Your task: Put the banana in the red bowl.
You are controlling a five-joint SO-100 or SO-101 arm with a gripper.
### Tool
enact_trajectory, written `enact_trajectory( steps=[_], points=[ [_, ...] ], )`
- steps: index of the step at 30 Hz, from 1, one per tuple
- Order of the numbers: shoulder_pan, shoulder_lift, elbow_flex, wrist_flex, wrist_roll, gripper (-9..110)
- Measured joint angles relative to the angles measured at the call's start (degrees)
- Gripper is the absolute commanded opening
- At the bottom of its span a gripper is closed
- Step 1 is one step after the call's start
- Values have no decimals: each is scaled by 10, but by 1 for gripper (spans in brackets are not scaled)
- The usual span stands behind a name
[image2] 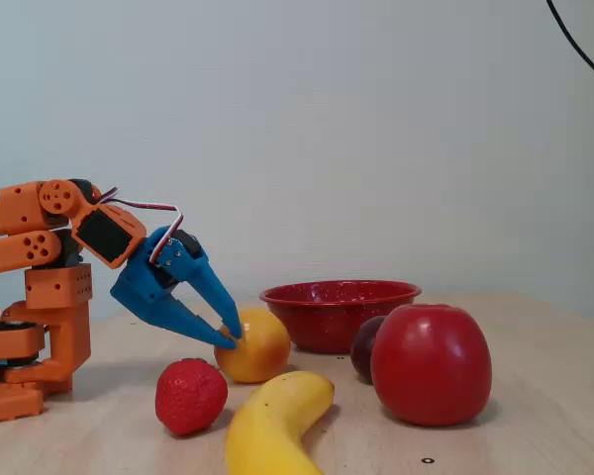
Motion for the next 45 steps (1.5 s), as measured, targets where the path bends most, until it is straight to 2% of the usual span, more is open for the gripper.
enact_trajectory(
  steps=[21,28,35,45],
  points=[
    [0,-4,-20,0,0,0],
    [-1,-122,-55,0,21,0],
    [0,-266,-202,22,54,0],
    [-16,-485,-449,152,92,0]
  ],
)
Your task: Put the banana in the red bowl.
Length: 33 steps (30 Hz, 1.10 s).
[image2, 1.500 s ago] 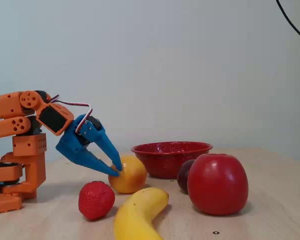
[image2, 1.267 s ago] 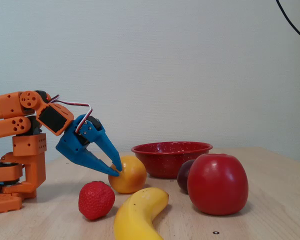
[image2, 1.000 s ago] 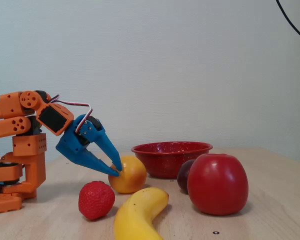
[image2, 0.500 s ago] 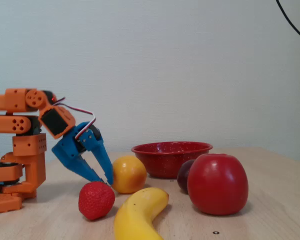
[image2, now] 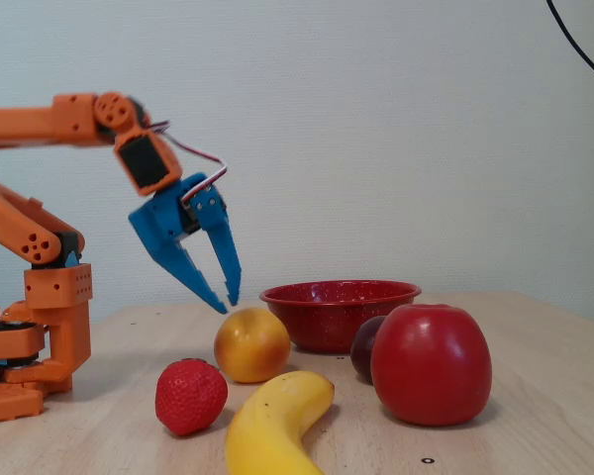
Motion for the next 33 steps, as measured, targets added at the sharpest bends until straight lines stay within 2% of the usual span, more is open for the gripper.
enact_trajectory(
  steps=[24,29,33],
  points=[
    [-258,-497,-656,362,142,1],
    [-290,-557,-697,373,196,7],
    [-304,-592,-700,374,236,22]
  ],
)
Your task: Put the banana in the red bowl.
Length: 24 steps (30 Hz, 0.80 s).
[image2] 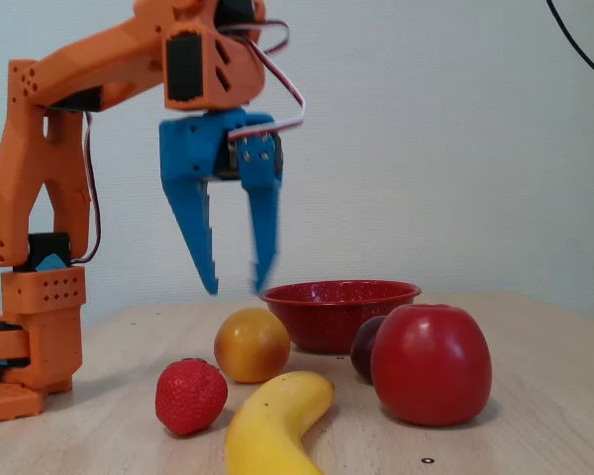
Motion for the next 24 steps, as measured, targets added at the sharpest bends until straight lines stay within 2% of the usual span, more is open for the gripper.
enact_trajectory(
  steps=[15,24],
  points=[
    [-73,-98,-1,0,17,52],
    [-73,-140,-1,0,52,54]
  ],
)
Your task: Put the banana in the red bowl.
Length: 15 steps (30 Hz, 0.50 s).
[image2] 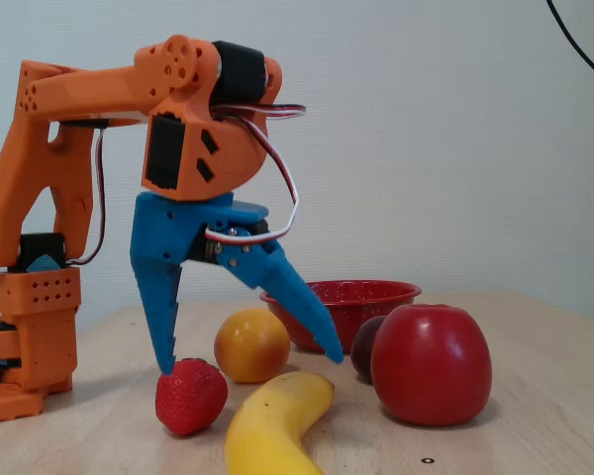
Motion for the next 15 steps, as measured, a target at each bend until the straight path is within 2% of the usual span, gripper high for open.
enact_trajectory(
  steps=[15],
  points=[
    [-1,-98,-33,-12,36,54]
  ],
)
